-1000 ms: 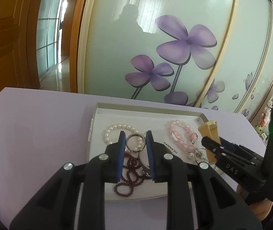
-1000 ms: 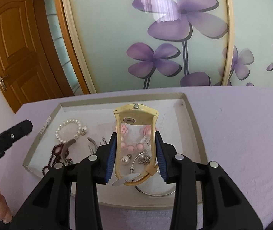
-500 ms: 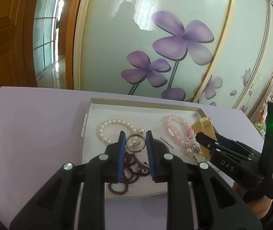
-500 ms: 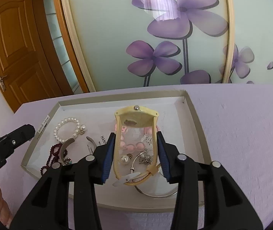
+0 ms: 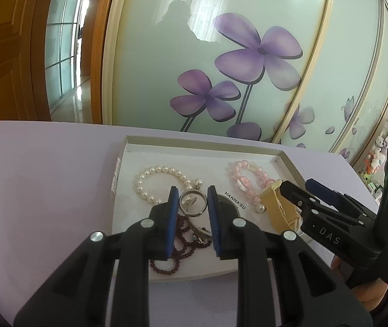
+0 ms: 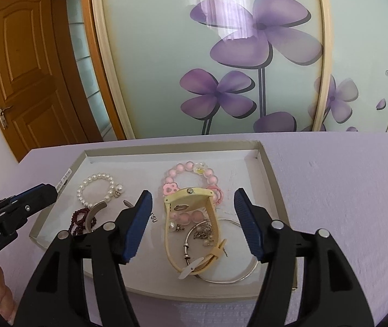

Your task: Organize jewelry

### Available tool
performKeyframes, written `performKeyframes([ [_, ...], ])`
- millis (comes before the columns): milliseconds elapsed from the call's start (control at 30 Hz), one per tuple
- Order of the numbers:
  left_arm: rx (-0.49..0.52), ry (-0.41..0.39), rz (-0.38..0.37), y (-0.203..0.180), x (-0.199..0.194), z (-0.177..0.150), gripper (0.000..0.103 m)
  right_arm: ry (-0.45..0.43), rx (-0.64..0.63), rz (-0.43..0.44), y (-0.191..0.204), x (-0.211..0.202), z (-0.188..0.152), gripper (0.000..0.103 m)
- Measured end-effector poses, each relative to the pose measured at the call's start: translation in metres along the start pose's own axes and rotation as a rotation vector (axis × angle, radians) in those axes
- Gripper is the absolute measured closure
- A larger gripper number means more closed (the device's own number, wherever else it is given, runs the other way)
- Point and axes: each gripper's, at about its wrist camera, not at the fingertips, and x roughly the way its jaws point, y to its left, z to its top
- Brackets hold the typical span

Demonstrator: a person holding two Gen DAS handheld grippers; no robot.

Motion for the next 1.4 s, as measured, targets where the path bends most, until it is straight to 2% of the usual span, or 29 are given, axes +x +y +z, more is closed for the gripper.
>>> performKeyframes([
  [100, -0.004, 0.013, -0.009, 0.000, 0.002, -0.001, 0.081, 0.001, 0.010, -0.002, -0.002, -0.002, 0.000, 0.039],
  [233, -0.023, 0.075, -0.066, -0.013, 0.014, 0.003, 0.081, -0.015, 0.058, -0.017, -0.016, -0.009, 0.005, 0.039],
  [367, 0.020, 0.103, -0.074, -0.036, 0.025, 0.013, 0.081, -0.034, 0.136, -0.035, -0.037, -0.015, 0.010, 0.039],
  [467, 0.049, 0.119, -0.049, -0.050, 0.037, 0.019, 0.081, -0.044, 0.164, -0.035, -0.044, -0.019, 0.011, 0.039],
  [533, 0.040, 0.122, -0.037, -0.051, 0.041, 0.020, 0.069, -0.054, 0.174, -0.030, -0.046, -0.022, 0.012, 0.039],
  [567, 0.027, 0.117, -0.030, -0.049, 0.040, 0.021, 0.056, -0.056, 0.175, -0.026, -0.047, -0.023, 0.013, 0.039],
  [600, 0.017, 0.109, -0.024, -0.047, 0.040, 0.022, 0.051, -0.059, 0.175, -0.026, -0.047, -0.023, 0.013, 0.039],
  [733, -0.024, 0.094, -0.006, -0.030, 0.029, 0.022, 0.045, -0.056, 0.165, -0.022, -0.043, -0.022, 0.012, 0.039],
  [867, -0.047, 0.067, 0.044, -0.009, 0.006, 0.015, 0.032, -0.058, 0.132, -0.019, -0.033, -0.024, 0.012, 0.038],
  [1000, -0.057, 0.028, 0.077, 0.010, -0.026, 0.005, 0.017, -0.084, 0.092, -0.023, -0.022, -0.036, 0.014, 0.018],
  [1167, -0.054, -0.036, 0.099, 0.026, -0.063, -0.009, 0.005, -0.098, 0.089, -0.026, -0.017, -0.055, 0.014, 0.006],
  [1233, -0.055, -0.059, 0.095, 0.027, -0.072, -0.014, 0.004, -0.087, 0.086, -0.011, -0.015, -0.059, 0.010, 0.001],
  [1400, -0.040, -0.122, 0.062, 0.020, -0.091, -0.025, 0.002, -0.059, -0.025, -0.030, 0.003, -0.071, -0.007, 0.001],
])
